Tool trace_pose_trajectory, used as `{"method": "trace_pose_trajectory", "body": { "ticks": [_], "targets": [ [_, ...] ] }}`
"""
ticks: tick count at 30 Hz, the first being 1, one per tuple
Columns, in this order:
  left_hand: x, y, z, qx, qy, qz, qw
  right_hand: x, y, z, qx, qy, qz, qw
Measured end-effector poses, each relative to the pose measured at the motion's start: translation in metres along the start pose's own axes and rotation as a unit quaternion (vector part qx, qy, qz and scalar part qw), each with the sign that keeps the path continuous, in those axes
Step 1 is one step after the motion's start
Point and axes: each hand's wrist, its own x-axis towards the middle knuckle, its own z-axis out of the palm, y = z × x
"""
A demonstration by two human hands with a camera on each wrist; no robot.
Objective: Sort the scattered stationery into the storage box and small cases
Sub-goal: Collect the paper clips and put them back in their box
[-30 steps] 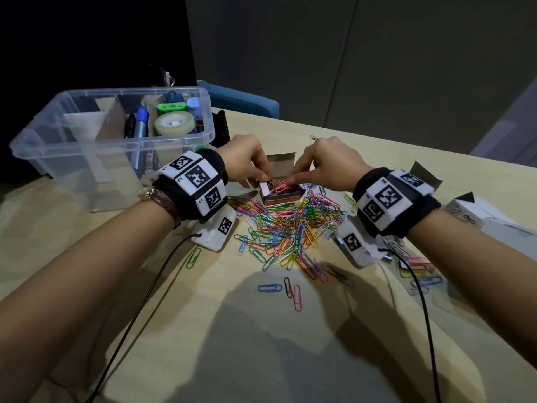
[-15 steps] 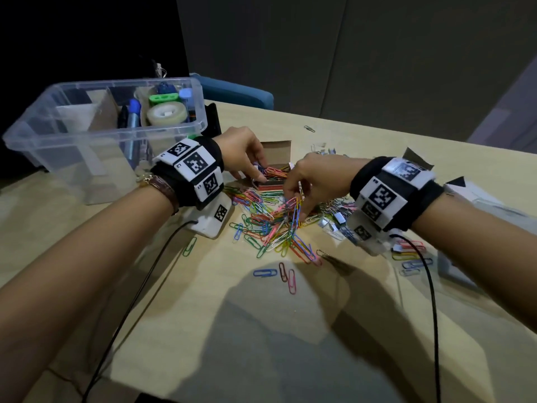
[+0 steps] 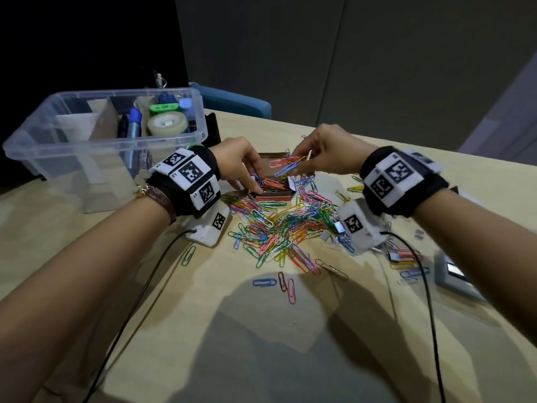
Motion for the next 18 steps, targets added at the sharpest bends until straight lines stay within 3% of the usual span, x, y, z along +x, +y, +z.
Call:
{"method": "trace_pose_trajectory", "body": {
  "ticks": [7, 14, 18],
  "targets": [
    [0.003, -0.003, -0.001, 0.018, 0.006, -0.003, 1.0, 0.027, -0.013, 0.027, -0.042, 0.042, 0.033, 0.998],
    [0.001, 0.0, -0.002, 0.007, -0.003, 0.007, 1.0, 0.02, -0.016, 0.021, -0.071, -0.018, 0.058, 0.996],
    [0.002, 0.0, -0.001, 0.01, 0.002, 0.004, 1.0, 0.015, -0.016, 0.017, -0.162, 0.034, 0.072, 0.984]
  ]
}}
